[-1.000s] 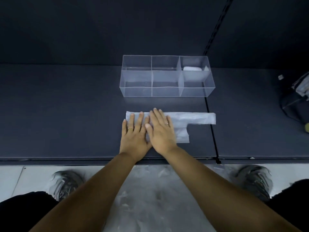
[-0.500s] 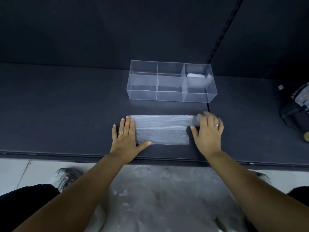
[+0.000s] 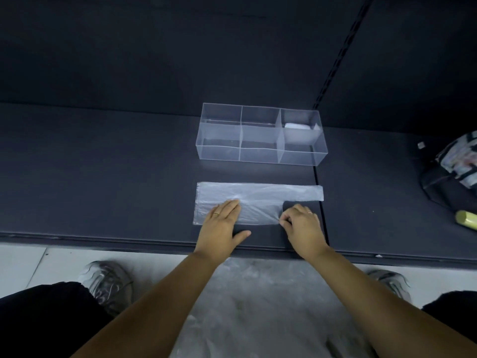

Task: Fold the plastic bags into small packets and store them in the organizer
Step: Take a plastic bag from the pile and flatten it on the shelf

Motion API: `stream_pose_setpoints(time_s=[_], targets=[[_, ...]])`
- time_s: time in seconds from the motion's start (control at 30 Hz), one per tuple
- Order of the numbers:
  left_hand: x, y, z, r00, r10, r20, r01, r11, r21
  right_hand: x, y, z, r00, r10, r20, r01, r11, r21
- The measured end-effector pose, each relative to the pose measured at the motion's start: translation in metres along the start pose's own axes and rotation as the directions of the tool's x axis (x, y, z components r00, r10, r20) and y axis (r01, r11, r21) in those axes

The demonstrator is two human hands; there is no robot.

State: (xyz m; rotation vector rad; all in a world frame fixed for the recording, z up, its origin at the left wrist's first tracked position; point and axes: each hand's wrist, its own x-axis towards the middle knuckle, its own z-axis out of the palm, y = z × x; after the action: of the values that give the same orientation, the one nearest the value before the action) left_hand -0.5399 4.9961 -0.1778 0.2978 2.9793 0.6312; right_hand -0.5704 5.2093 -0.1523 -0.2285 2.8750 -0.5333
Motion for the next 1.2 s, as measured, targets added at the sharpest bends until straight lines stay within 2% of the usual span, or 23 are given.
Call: stream_pose_setpoints(time_s=[0.07, 0.13, 0.17, 0.23, 0.3, 0.4, 0.47, 0.53, 0.6, 0.67, 0.77, 0.83, 0.93, 1.1, 1.17, 1.2], targets=[[0.001, 0.003, 0.000, 0.999, 0.002, -0.046, -0.001, 1.000, 0.016, -0.003, 0.002, -0.013, 0.996, 0.036, 0.087, -0.048, 0.990, 0.134], [0.001, 0.009, -0.003, 0.987, 0.064, -0.146, -0.055, 0.997, 0.060, -0.009, 0.003, -0.025, 0.989, 0.045, 0.143, -0.075, 0.974, 0.215], [0.001, 0.012, -0.004, 0.975, 0.100, -0.198, -0.086, 0.993, 0.077, -0.012, 0.004, -0.030, 0.988, 0.046, 0.146, -0.071, 0.983, 0.171], [-0.002, 0.019, -0.002, 0.955, 0.145, -0.258, -0.110, 0.983, 0.145, -0.018, 0.004, -0.036, 0.999, 0.039, 0.037, -0.036, 0.998, -0.056], [-0.006, 0.024, -0.003, 0.955, 0.148, -0.257, -0.105, 0.979, 0.173, -0.025, -0.003, -0.034, 0.996, -0.058, -0.062, 0.047, 0.984, -0.171], [-0.012, 0.031, -0.003, 0.972, 0.106, -0.209, -0.069, 0.982, 0.177, -0.031, -0.024, -0.018, 0.969, -0.245, 0.024, 0.246, 0.955, -0.167], [-0.013, 0.034, -0.006, 0.978, 0.082, -0.190, -0.043, 0.979, 0.200, -0.029, -0.033, -0.002, 0.964, -0.255, 0.079, 0.265, 0.947, -0.181], [-0.012, 0.034, -0.010, 0.994, 0.035, -0.108, -0.014, 0.982, 0.190, -0.022, -0.034, 0.004, 0.978, -0.209, 0.020, 0.210, 0.969, -0.132], [-0.010, 0.025, -0.014, 0.997, -0.004, -0.072, 0.013, 0.993, 0.118, -0.013, -0.026, 0.002, 0.991, -0.113, -0.076, 0.116, 0.992, 0.041], [-0.007, 0.014, -0.024, 0.990, -0.101, -0.103, 0.088, 0.988, -0.127, -0.005, -0.015, -0.004, 0.997, 0.030, -0.076, -0.014, 0.981, 0.194], [-0.003, -0.009, -0.041, 0.935, -0.354, -0.027, 0.294, 0.813, -0.503, 0.004, 0.000, -0.011, 0.982, 0.184, 0.045, -0.183, 0.866, 0.466], [-0.002, -0.025, -0.044, 0.886, -0.463, 0.014, 0.381, 0.712, -0.590, 0.010, 0.004, -0.010, 0.962, 0.260, 0.090, -0.262, 0.765, 0.588], [0.000, -0.038, -0.046, 0.831, -0.556, 0.017, 0.457, 0.664, -0.592, 0.020, 0.002, -0.005, 0.931, 0.358, 0.075, -0.321, 0.701, 0.636], [0.001, -0.039, -0.041, 0.766, -0.641, -0.050, 0.526, 0.670, -0.524, 0.032, -0.007, -0.002, 0.879, 0.473, 0.066, -0.421, 0.702, 0.575], [0.000, -0.031, -0.041, 0.739, -0.661, -0.126, 0.543, 0.696, -0.469, 0.035, -0.011, -0.002, 0.866, 0.495, 0.068, -0.453, 0.719, 0.527], [-0.001, -0.026, -0.041, 0.728, -0.649, -0.221, 0.541, 0.742, -0.397, 0.035, -0.013, -0.002, 0.858, 0.510, 0.065, -0.469, 0.726, 0.503]])
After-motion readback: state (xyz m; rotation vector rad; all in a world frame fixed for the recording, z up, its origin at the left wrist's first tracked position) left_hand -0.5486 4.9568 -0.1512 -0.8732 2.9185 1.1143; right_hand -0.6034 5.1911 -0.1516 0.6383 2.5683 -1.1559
